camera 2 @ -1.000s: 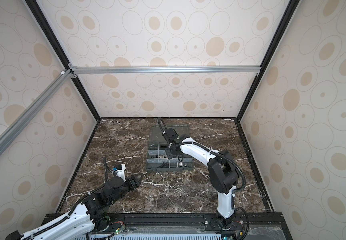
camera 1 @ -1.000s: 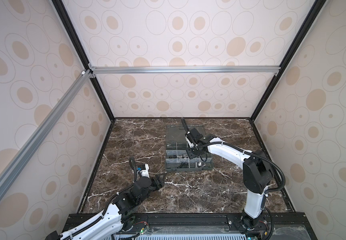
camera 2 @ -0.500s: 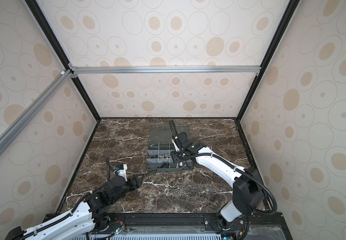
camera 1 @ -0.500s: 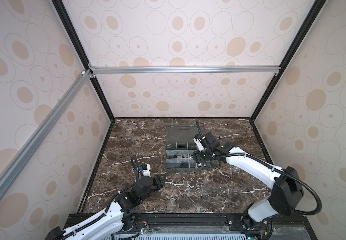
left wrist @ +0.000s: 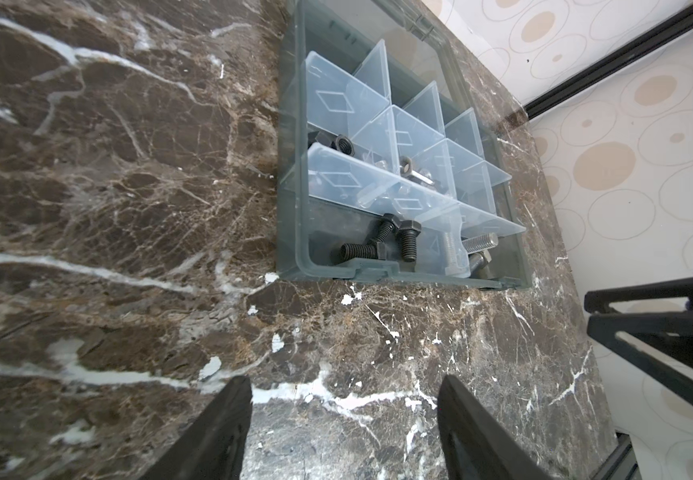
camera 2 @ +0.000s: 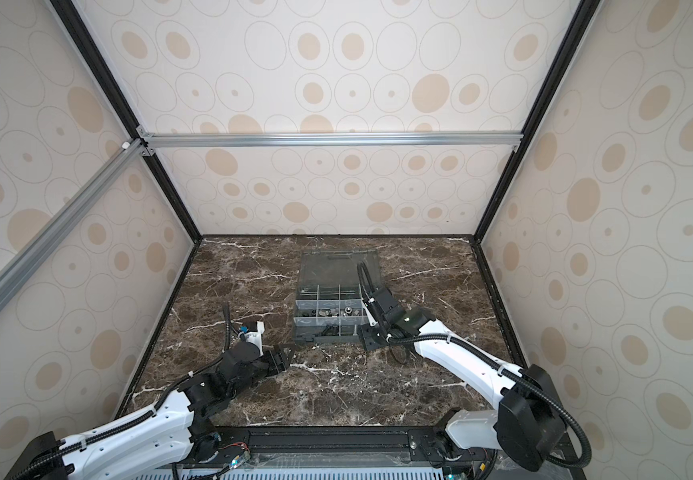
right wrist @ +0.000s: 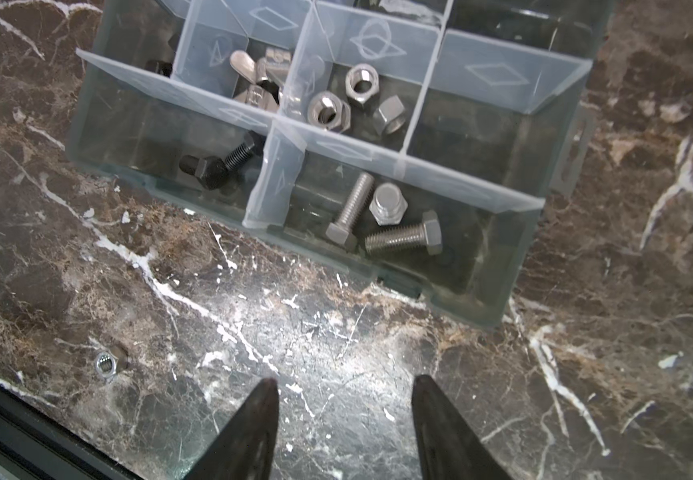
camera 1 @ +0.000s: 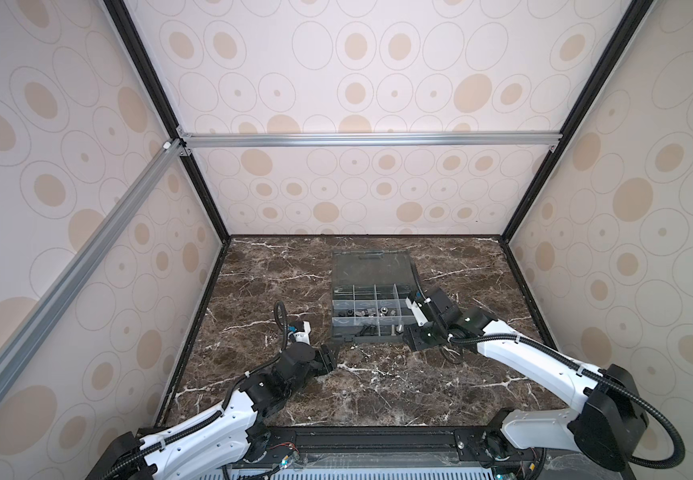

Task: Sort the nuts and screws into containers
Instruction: 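Withdraw the right gripper while the left gripper reaches toward the last hex nut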

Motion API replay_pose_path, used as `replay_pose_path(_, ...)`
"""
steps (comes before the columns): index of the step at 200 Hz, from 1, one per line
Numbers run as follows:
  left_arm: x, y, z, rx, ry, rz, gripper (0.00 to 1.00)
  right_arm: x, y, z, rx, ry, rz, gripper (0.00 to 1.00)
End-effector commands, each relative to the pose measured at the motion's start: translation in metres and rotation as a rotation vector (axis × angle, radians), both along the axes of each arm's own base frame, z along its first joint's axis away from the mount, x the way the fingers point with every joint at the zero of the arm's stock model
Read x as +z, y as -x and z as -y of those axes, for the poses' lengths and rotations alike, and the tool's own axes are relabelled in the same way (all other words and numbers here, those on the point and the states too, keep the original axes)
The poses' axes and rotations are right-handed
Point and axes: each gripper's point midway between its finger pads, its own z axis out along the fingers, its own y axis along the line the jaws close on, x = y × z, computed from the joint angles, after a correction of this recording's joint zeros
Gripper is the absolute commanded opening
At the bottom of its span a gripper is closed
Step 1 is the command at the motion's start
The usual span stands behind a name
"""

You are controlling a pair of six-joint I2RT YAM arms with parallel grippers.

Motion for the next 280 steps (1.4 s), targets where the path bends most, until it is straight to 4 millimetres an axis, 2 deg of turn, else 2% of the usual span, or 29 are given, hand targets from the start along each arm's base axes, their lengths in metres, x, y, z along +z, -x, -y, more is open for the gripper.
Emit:
replay_pose_path(1, 0.016, -0.006, 0.004, -0.015, -0.068, 0.028, 0.69, -0.005, 0.012, 0.007, -0.028, -0.023, -0.033, 0.55)
replay_pose_path(27, 0.022, -0.005, 0.012, -0.047, -0.120, 0.024, 0.69, -0.005, 0.020, 0.014, -0.034, -0.017, -0.036, 0.56)
replay_pose_path(55, 0.019, 0.003, 0.021, -0.076, -0.206, -0.005, 0.69, -0.004, 0.024, 0.017, -0.044, -0.027, -0.031, 0.56)
replay_pose_path(110, -0.009, 0.037, 0.030, -0.169, -0.401, -0.107, 0.69, -0.011, 0.030, 0.019, -0.043, -0.025, -0.054, 0.56)
replay_pose_path(169, -0.042, 0.083, 0.051, -0.285, -0.441, -0.190, 0.67, -0.024, 0.037, 0.022, -0.066, -0.042, -0.076, 0.56)
replay_pose_path(197, -0.058, 0.097, 0.059, -0.323, -0.466, -0.225, 0.67, -0.028, 0.041, 0.024, -0.071, -0.036, -0.087, 0.56)
replay_pose_path(280, -0.072, 0.103, 0.061, -0.324, -0.536, -0.244, 0.66, -0.031, 0.044, 0.028, -0.082, -0.036, -0.086, 0.56)
